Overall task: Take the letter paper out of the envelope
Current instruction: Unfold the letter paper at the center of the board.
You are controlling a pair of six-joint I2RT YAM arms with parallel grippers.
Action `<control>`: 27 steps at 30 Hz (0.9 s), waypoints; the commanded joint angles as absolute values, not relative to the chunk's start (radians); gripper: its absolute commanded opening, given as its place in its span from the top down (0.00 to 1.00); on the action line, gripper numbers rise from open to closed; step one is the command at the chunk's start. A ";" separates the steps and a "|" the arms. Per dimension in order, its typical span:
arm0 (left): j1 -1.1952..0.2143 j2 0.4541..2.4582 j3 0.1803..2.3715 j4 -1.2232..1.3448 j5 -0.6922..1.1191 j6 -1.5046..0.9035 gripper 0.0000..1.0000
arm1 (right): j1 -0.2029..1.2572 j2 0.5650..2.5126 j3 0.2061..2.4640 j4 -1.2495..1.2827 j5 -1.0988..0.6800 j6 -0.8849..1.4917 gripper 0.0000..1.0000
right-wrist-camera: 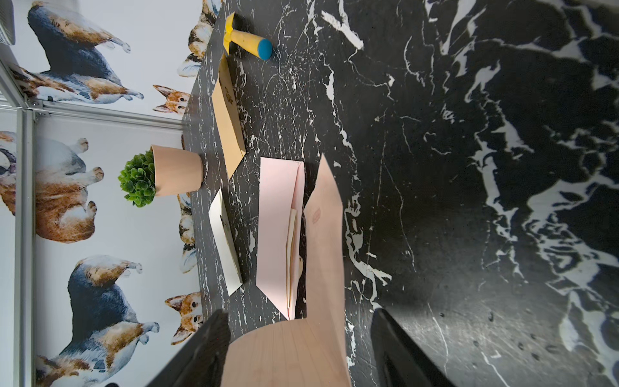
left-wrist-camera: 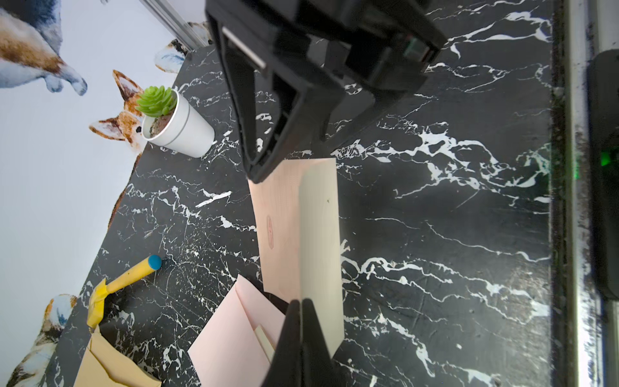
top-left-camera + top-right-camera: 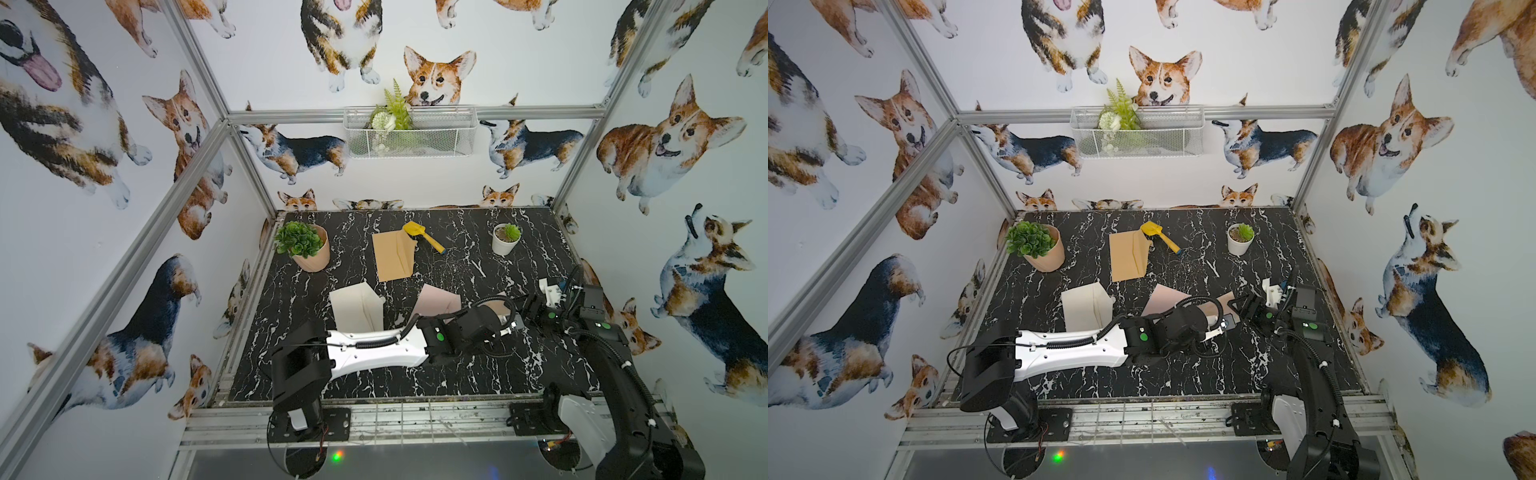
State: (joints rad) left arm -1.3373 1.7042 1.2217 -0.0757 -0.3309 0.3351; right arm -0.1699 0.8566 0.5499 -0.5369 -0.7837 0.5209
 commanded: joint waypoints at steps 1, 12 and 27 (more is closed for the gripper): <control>-1.372 1.671 1.166 0.060 -0.391 0.388 1.00 | -0.131 0.857 0.550 -0.568 -0.773 0.506 0.30; -1.431 1.625 1.053 0.164 -0.470 0.413 1.00 | -0.033 0.888 0.551 -0.556 -0.736 0.513 0.30; -1.466 1.598 1.014 0.248 -0.553 0.502 1.00 | -0.032 0.840 0.522 -0.519 -0.784 0.560 0.83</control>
